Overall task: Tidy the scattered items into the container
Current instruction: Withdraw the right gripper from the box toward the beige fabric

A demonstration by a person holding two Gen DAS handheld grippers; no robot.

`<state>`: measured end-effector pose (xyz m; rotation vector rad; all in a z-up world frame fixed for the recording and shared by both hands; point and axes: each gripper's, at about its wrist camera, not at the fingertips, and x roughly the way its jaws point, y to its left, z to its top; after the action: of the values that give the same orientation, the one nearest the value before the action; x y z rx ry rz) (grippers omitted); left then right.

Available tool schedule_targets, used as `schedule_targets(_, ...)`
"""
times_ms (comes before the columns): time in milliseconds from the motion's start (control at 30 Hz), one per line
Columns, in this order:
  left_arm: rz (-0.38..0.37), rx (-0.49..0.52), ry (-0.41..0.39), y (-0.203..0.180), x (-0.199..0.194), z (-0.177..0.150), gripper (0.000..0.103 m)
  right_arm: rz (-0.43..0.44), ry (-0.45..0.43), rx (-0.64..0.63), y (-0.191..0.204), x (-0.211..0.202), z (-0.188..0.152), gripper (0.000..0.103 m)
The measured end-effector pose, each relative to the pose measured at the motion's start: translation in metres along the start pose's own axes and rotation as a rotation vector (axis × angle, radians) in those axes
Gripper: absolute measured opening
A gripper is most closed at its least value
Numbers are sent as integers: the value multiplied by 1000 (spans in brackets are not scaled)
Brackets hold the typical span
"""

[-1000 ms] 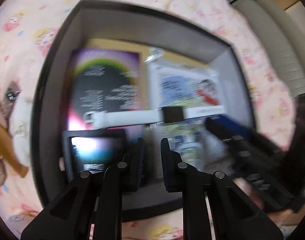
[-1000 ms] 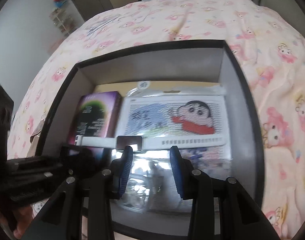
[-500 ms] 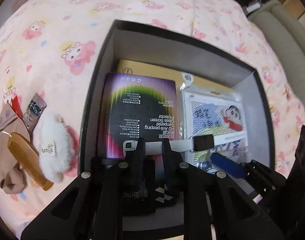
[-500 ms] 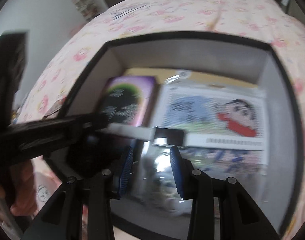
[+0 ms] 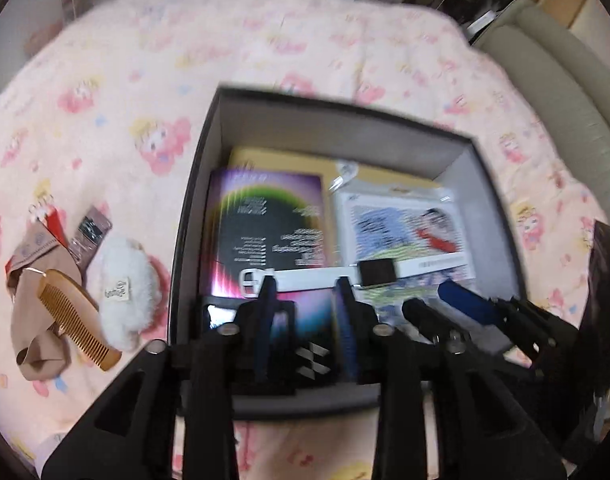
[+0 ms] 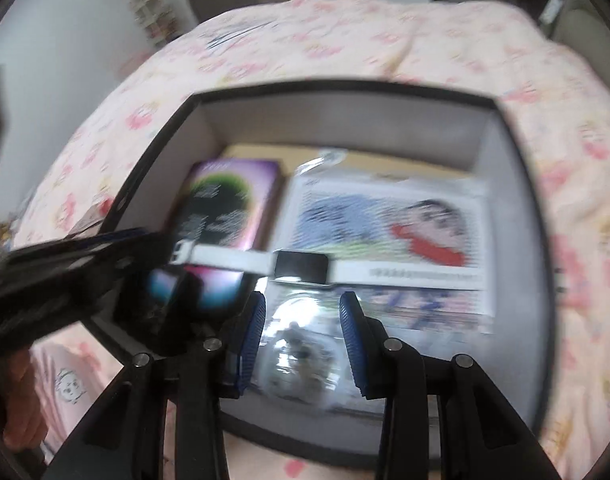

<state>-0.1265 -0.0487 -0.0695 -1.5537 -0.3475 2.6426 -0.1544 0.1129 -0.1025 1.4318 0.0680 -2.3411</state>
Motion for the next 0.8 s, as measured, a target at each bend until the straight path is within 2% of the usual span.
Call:
schedule_targets(100,8,43,-93,-13,-33,-11,53,-12,-80,17,1,-33,-2,49)
schedule_targets(333,-15,134,-207,-34,-93,-32,55,-39,-189,49,15,-92,-20,52)
schedule_targets(500,-20,185,-244,-37,-128,-49,55,-50,-255,62,30,-128,-35,56)
schedule_targets(800,-30,210,-259,-19,-161,-79,55,-63,-297,33,69,-148,-59,56)
